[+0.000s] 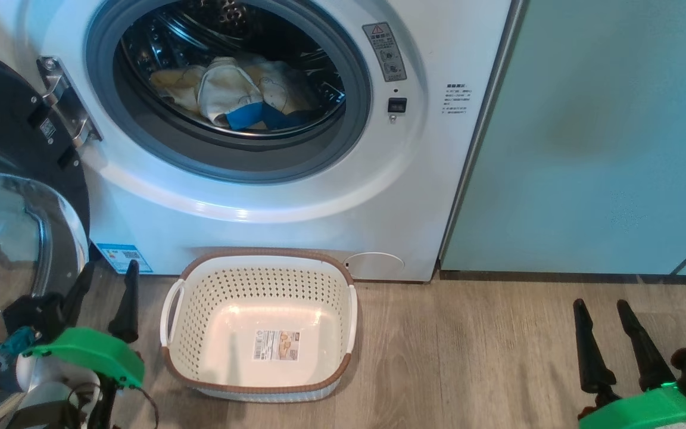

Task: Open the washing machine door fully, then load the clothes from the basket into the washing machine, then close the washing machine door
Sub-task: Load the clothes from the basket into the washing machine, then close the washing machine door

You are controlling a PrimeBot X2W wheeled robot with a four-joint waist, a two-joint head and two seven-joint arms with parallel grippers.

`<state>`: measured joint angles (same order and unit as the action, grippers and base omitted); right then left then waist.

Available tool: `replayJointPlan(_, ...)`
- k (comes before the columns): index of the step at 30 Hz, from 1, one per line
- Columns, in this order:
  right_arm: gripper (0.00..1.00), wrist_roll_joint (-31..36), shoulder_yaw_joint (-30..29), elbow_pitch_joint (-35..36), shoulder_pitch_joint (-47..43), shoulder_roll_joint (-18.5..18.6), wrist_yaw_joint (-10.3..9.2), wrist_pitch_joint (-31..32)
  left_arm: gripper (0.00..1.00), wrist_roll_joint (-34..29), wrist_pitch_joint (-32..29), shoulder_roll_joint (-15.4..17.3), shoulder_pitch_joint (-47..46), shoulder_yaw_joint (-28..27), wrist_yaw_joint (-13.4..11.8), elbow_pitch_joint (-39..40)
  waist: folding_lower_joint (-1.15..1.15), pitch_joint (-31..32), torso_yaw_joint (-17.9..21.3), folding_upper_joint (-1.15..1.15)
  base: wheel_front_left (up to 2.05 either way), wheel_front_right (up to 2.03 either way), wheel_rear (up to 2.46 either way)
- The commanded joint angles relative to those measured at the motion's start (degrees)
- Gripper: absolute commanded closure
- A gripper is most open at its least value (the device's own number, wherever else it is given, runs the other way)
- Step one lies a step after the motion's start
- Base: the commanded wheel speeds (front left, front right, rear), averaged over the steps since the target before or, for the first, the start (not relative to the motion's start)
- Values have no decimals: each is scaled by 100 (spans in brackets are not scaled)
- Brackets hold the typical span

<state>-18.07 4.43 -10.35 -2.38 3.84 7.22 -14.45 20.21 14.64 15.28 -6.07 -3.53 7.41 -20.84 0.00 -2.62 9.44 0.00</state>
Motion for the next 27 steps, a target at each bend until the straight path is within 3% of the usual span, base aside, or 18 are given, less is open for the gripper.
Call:
replayJointPlan(1,0,42,120,192,85,134,26,-55,0,-31,36,121,-162,-260,-3,185,0,-3,-2,0,0,0,0)
replayJointPlan(27,0,50,145,172,88,113,26,-55,0,-10,36,36,-132,-338,7,215,0,16,17,0,-1,1,0)
